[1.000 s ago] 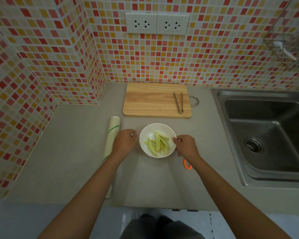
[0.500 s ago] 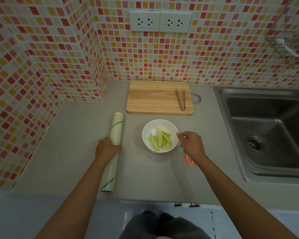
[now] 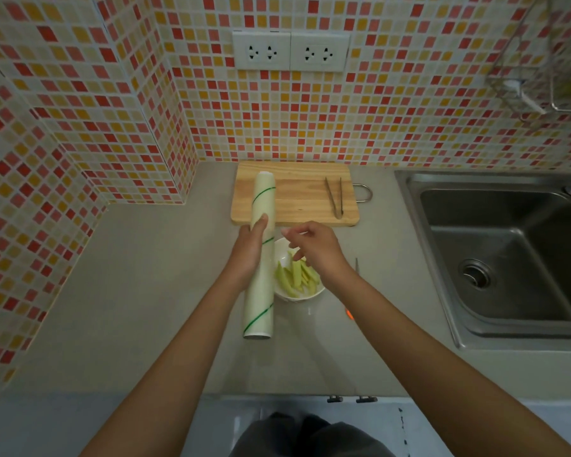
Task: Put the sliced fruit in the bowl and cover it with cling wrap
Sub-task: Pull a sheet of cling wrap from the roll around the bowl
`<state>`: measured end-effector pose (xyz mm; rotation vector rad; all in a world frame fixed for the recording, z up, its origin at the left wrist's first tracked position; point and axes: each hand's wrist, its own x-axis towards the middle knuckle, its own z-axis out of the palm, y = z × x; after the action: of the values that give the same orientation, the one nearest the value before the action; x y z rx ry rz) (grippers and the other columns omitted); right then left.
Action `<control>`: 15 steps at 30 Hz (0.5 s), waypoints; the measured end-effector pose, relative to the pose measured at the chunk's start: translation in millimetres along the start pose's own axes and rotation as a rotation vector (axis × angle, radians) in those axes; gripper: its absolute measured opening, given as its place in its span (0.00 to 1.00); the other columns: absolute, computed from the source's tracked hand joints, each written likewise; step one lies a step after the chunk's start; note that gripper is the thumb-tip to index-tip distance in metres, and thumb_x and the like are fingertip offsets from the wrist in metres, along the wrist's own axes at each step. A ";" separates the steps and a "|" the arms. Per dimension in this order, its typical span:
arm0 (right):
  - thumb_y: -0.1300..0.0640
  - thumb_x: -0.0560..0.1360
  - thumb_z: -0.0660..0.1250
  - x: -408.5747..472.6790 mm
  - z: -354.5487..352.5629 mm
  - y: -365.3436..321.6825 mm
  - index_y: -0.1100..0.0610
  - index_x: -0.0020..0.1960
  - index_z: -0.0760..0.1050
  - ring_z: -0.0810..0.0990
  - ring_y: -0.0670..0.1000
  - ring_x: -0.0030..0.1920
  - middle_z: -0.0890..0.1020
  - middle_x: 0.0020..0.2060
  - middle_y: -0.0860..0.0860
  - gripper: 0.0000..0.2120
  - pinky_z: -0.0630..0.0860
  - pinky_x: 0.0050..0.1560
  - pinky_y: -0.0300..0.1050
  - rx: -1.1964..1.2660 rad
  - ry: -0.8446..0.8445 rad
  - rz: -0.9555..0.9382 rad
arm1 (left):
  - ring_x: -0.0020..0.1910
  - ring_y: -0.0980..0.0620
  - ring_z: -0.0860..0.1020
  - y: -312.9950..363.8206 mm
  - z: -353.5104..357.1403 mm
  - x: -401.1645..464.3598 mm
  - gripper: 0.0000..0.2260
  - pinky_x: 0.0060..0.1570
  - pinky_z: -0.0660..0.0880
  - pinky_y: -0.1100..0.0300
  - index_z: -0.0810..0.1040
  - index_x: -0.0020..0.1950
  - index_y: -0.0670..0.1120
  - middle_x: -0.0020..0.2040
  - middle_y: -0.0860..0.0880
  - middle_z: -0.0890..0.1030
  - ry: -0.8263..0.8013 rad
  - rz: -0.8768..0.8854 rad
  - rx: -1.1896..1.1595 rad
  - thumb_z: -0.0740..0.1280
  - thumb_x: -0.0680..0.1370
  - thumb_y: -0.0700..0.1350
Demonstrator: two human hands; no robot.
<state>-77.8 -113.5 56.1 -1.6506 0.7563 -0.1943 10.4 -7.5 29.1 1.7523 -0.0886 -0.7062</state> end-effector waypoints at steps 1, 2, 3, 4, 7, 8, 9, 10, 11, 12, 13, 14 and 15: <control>0.48 0.71 0.71 0.4 1.9 -1.9 0.57 0.47 0.76 0.77 0.47 0.29 0.81 0.40 0.53 0.12 0.68 0.26 0.34 0.017 -0.023 0.030 | 0.58 0.39 0.79 3.9 7.2 0.8 0.28 0.59 0.74 0.44 0.73 0.66 0.41 0.61 0.37 0.79 -0.035 -0.018 -0.054 0.55 0.78 0.62; 0.48 0.71 0.71 0.9 3.5 -2.8 0.57 0.47 0.76 0.77 0.47 0.29 0.81 0.40 0.52 0.13 0.68 0.27 0.36 0.026 -0.031 0.046 | 0.58 0.39 0.79 6.6 13.1 0.6 0.27 0.59 0.74 0.45 0.73 0.66 0.42 0.61 0.36 0.78 -0.045 -0.034 -0.088 0.53 0.79 0.61; 0.49 0.71 0.72 1.3 4.3 -2.8 0.58 0.47 0.76 0.77 0.47 0.29 0.81 0.40 0.51 0.13 0.67 0.27 0.37 0.034 -0.031 0.052 | 0.57 0.40 0.79 7.6 17.8 0.5 0.27 0.58 0.74 0.46 0.73 0.67 0.42 0.61 0.36 0.78 -0.041 -0.048 -0.100 0.51 0.80 0.61; 0.50 0.71 0.72 1.5 4.7 -2.4 0.59 0.47 0.76 0.76 0.47 0.29 0.80 0.39 0.51 0.12 0.68 0.27 0.37 0.049 -0.024 0.056 | 0.58 0.41 0.78 7.6 21.7 0.8 0.27 0.58 0.74 0.47 0.72 0.67 0.43 0.62 0.37 0.78 -0.037 -0.056 -0.101 0.51 0.80 0.61; 0.56 0.73 0.71 2.7 0.8 0.0 0.58 0.40 0.76 0.76 0.46 0.28 0.78 0.33 0.49 0.07 0.68 0.25 0.35 0.120 -0.008 0.072 | 0.62 0.40 0.77 6.8 29.0 0.0 0.26 0.66 0.71 0.43 0.71 0.66 0.43 0.63 0.38 0.77 -0.020 -0.036 -0.060 0.50 0.80 0.61; 0.57 0.73 0.71 2.7 -1.1 0.7 0.57 0.38 0.76 0.76 0.46 0.27 0.78 0.32 0.49 0.07 0.68 0.26 0.36 0.139 -0.011 0.076 | 0.62 0.40 0.76 7.7 30.1 -0.7 0.26 0.66 0.71 0.41 0.71 0.64 0.44 0.63 0.39 0.77 -0.008 -0.022 -0.046 0.50 0.80 0.61; 0.58 0.73 0.71 2.7 -3.0 1.4 0.56 0.36 0.76 0.75 0.45 0.26 0.78 0.31 0.49 0.08 0.68 0.26 0.37 0.157 -0.014 0.081 | 0.62 0.40 0.76 8.7 31.0 -0.9 0.25 0.66 0.70 0.41 0.70 0.63 0.44 0.62 0.39 0.77 0.001 -0.013 -0.034 0.50 0.79 0.61; 0.58 0.72 0.71 2.7 -4.7 2.0 0.57 0.36 0.76 0.75 0.45 0.26 0.78 0.31 0.49 0.08 0.68 0.26 0.37 0.175 -0.015 0.087 | 0.62 0.40 0.76 9.4 32.1 -0.9 0.24 0.66 0.70 0.41 0.70 0.63 0.44 0.62 0.39 0.77 0.007 -0.011 -0.027 0.50 0.79 0.61; 0.59 0.72 0.71 3.0 -6.0 2.4 0.57 0.36 0.76 0.75 0.45 0.25 0.78 0.31 0.50 0.08 0.68 0.26 0.37 0.191 -0.015 0.092 | 0.61 0.40 0.76 10.1 33.1 -1.3 0.25 0.66 0.70 0.40 0.69 0.63 0.44 0.62 0.39 0.77 0.008 -0.011 -0.023 0.51 0.79 0.62; 0.59 0.72 0.71 3.1 -6.9 2.5 0.57 0.36 0.77 0.75 0.45 0.25 0.78 0.31 0.50 0.08 0.68 0.26 0.37 0.205 -0.015 0.098 | 0.61 0.40 0.76 10.8 34.2 -2.2 0.26 0.65 0.70 0.41 0.69 0.63 0.44 0.62 0.39 0.77 0.011 -0.012 -0.023 0.51 0.78 0.62; 0.60 0.72 0.71 2.9 -7.4 2.5 0.58 0.36 0.77 0.75 0.45 0.25 0.78 0.31 0.51 0.07 0.69 0.26 0.37 0.216 -0.015 0.108 | 0.61 0.40 0.77 10.9 35.1 -2.7 0.27 0.65 0.71 0.41 0.69 0.63 0.44 0.62 0.39 0.77 0.016 -0.015 -0.027 0.51 0.77 0.63; 0.60 0.72 0.72 2.7 -7.4 2.4 0.58 0.37 0.77 0.75 0.45 0.25 0.78 0.31 0.51 0.07 0.69 0.26 0.37 0.225 -0.016 0.120 | 0.61 0.39 0.77 10.1 35.7 -2.2 0.28 0.65 0.71 0.41 0.69 0.63 0.43 0.61 0.39 0.77 0.022 -0.017 -0.028 0.51 0.76 0.63; 0.59 0.71 0.72 2.2 -7.3 2.8 0.59 0.37 0.77 0.75 0.45 0.24 0.78 0.31 0.51 0.07 0.70 0.25 0.37 0.235 -0.020 0.134 | 0.60 0.39 0.77 9.2 36.1 -1.5 0.26 0.64 0.71 0.41 0.69 0.62 0.44 0.61 0.39 0.77 0.033 -0.008 -0.023 0.51 0.76 0.63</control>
<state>-80.9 -120.9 54.7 -1.3733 0.7948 -0.1645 -6.2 -40.7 33.3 1.7427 -0.0504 -0.6813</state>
